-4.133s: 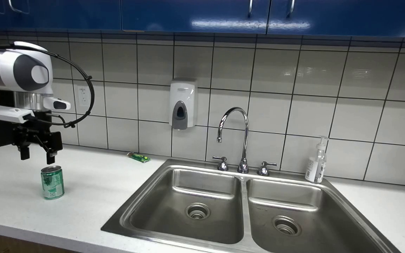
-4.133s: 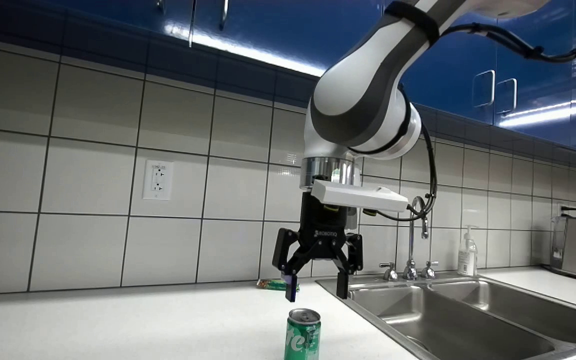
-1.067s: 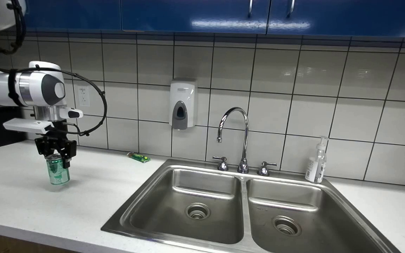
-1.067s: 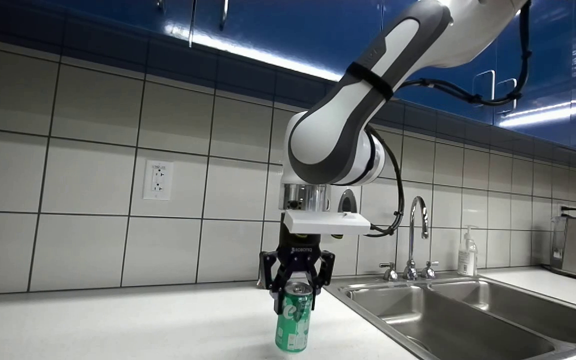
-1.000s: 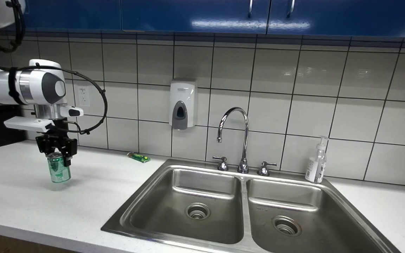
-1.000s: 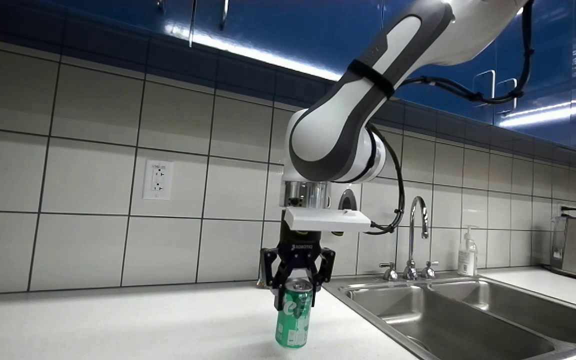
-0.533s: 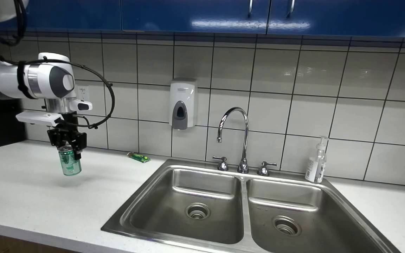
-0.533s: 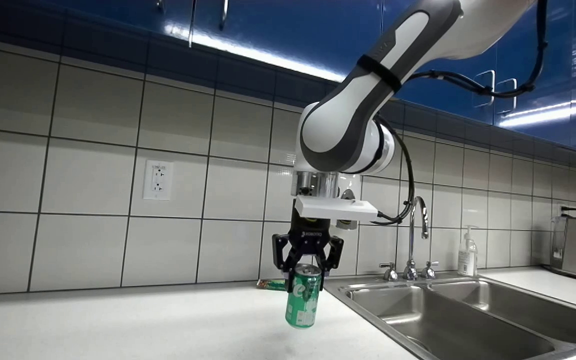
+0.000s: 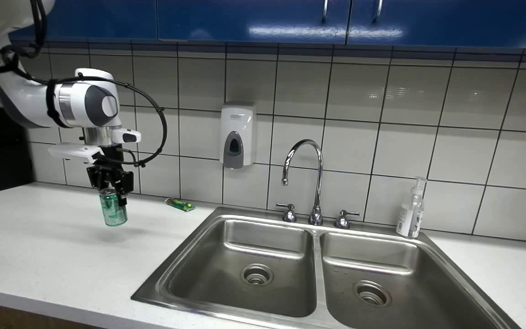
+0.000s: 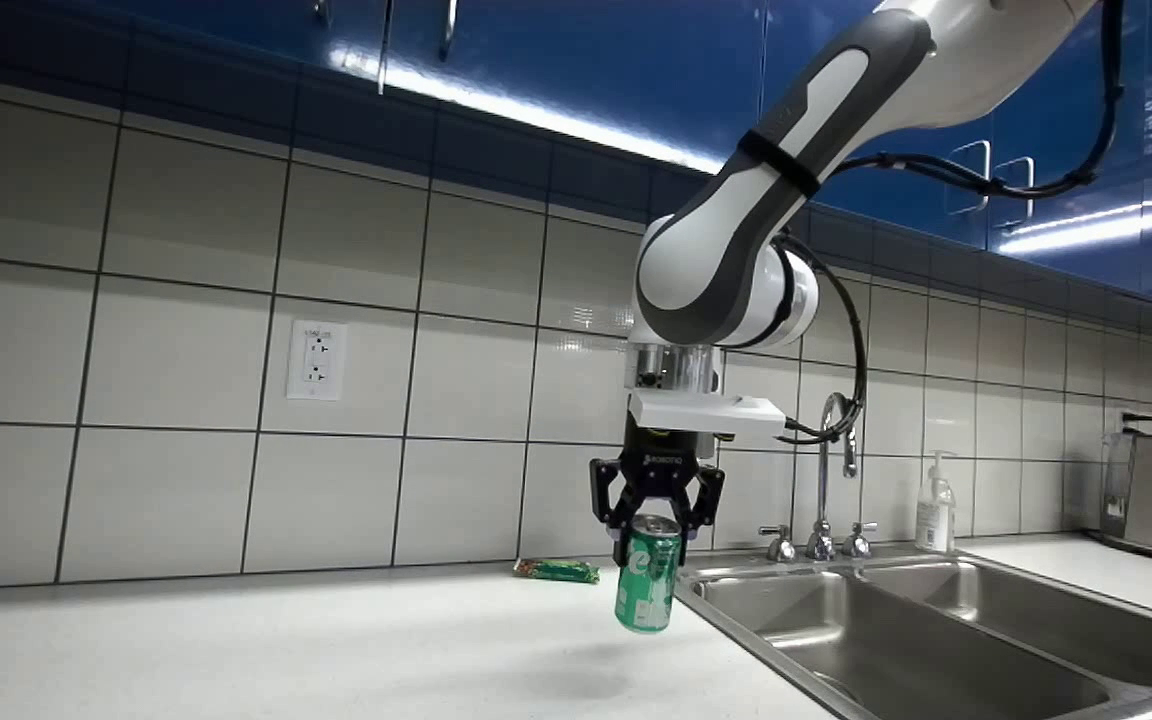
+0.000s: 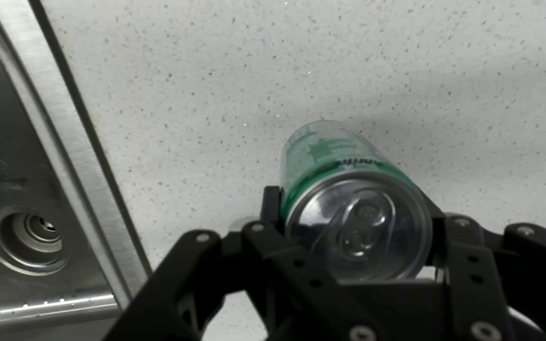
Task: Put the can into the sink
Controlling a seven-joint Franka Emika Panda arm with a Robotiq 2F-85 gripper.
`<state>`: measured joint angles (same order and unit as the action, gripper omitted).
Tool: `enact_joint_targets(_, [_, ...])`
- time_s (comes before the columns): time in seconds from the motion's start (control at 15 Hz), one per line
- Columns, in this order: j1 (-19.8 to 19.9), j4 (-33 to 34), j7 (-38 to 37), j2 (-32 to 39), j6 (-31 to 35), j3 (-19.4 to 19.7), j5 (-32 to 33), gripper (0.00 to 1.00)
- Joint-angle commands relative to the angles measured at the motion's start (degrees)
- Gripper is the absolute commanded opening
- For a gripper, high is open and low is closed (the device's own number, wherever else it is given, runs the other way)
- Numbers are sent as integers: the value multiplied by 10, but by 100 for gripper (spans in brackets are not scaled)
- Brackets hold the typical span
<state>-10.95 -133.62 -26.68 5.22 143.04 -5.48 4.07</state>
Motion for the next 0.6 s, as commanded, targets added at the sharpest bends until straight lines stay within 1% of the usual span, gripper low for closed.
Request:
enact_joint_targets(0.0, [26,-9,26,-24,-8,12,-12,38])
enact_joint_targets(0.53, [80,8,84,-22,-13,55,-22,38])
